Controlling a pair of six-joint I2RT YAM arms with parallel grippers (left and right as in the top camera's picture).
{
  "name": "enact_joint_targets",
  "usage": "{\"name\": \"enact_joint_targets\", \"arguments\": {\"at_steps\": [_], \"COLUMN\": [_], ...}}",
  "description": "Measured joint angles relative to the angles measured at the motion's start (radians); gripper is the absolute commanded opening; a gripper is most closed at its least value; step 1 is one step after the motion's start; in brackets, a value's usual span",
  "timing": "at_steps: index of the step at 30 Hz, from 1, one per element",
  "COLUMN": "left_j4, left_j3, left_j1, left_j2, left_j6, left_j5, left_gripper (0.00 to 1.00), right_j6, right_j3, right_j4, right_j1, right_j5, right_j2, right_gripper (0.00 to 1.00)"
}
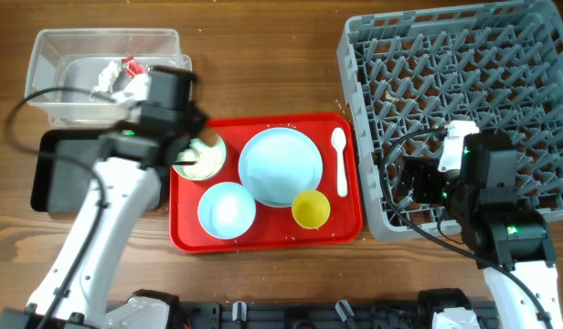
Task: Sort waste into correct bins and load items into the dishwasher rack
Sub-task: 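Place the carrot onto the black tray with the left gripper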
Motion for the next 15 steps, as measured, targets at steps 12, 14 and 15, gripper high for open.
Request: {"name": "enact_joint_targets", "arguments": {"at_steps": [12,14,15], "left_j4": [-0.030,-0.010,-0.008], "left_j3": [0.000,0.000,-0.001], "left_j1": [0.658,0.696,0.707], "left_j2": [0.220,0.304,0.333], "left_j6": [0.014,0.015,0.015], "left_j5": [-0.042,-0.042,-0.042], "left_gripper": [0.04,0.04,0.04], "right_j6": [0.000,0.000,0.000], "right_j3": [0.000,0.000,0.000], "right_j4": [-0.002,-0.002,-0.002], "right_j1": [0.000,0.000,0.000], "right_j5": [0.000,0.000,0.000], "right_j2": [0.000,0.000,0.000], "right_gripper": [1.00,1.00,1.00]}}
